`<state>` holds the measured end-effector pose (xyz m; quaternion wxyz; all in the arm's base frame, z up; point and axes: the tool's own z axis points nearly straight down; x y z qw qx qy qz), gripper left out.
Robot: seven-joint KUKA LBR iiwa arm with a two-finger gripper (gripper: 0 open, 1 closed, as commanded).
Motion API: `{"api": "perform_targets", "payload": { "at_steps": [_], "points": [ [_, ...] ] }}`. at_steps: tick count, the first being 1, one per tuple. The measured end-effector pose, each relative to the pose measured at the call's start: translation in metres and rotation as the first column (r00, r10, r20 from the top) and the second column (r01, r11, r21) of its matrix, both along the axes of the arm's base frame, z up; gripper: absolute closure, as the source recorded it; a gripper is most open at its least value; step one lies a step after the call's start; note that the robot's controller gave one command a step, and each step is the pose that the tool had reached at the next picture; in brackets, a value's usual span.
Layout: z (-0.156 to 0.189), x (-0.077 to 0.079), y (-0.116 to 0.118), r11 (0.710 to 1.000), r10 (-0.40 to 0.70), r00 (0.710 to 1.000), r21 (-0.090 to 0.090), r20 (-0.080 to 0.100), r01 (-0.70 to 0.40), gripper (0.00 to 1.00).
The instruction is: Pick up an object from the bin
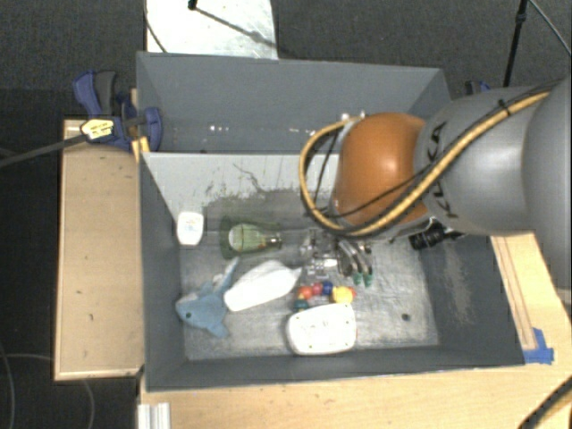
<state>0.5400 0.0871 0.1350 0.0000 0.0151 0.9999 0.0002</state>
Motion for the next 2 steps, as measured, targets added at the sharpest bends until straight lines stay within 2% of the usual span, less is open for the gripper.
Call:
{"api": "perform_targets", "payload": {
  "at_steps": [1,2],
  "points": [
    [0.015,0.0,0.002,1.0,0.005,1.0,0.0,-0.001,-0.005,1.0],
    [0.046,0.001,0.007,0.988,0.156,0.988,-0.001,0.004,-0.156,1.0]
  ]
}}
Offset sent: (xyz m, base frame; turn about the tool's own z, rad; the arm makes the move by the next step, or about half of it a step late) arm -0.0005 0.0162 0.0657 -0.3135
